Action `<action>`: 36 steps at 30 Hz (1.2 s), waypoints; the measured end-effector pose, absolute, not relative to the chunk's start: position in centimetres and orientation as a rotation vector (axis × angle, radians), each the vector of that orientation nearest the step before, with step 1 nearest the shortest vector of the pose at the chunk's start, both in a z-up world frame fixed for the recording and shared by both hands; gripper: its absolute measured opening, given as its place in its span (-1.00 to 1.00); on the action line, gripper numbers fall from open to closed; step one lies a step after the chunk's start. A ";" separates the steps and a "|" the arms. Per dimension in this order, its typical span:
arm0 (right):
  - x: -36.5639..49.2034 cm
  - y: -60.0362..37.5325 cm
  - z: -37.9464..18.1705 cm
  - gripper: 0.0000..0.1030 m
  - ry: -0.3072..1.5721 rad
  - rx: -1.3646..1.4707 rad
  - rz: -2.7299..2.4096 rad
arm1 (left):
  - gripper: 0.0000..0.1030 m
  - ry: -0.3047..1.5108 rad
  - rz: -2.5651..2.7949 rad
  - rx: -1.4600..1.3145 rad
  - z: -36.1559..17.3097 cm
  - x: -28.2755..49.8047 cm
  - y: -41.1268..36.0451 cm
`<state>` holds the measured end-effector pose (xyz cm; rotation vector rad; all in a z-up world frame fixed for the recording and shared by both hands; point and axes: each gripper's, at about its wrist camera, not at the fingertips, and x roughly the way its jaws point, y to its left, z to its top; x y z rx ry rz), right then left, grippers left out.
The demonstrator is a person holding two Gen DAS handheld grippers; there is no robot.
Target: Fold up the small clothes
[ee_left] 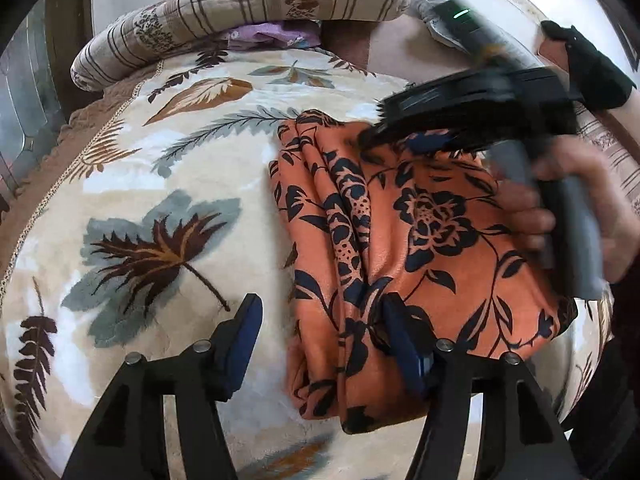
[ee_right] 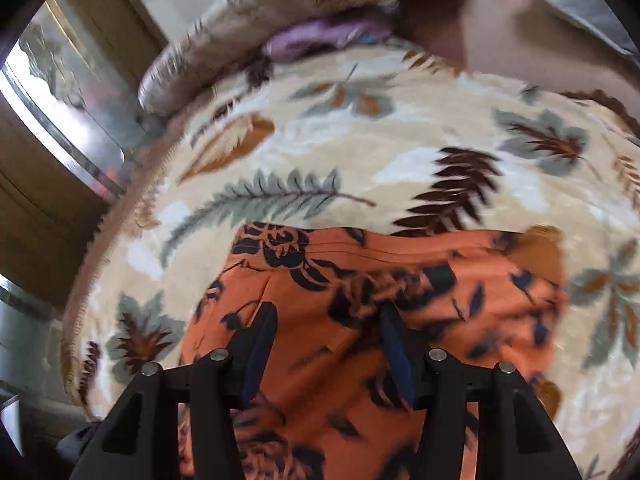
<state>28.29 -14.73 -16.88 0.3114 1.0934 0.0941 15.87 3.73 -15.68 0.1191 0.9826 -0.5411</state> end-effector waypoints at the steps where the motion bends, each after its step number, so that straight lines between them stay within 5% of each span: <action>1: 28.9 -14.8 -17.7 0.10 1.111 0.317 0.082 | 0.25 0.983 -0.536 0.108 -15.7 16.1 3.8; 17: 16.0 -18.6 -11.5 0.13 0.962 0.366 0.109 | 0.28 0.953 -0.490 0.158 -15.7 15.7 2.9; 25: 8.4 -17.4 -16.7 0.14 1.033 0.277 0.066 | 0.35 0.944 -0.475 0.180 -15.7 15.5 2.7; 36: 7.2 -16.8 -16.5 0.13 1.040 0.272 0.023 | 0.43 0.925 -0.458 0.204 -15.7 15.4 2.6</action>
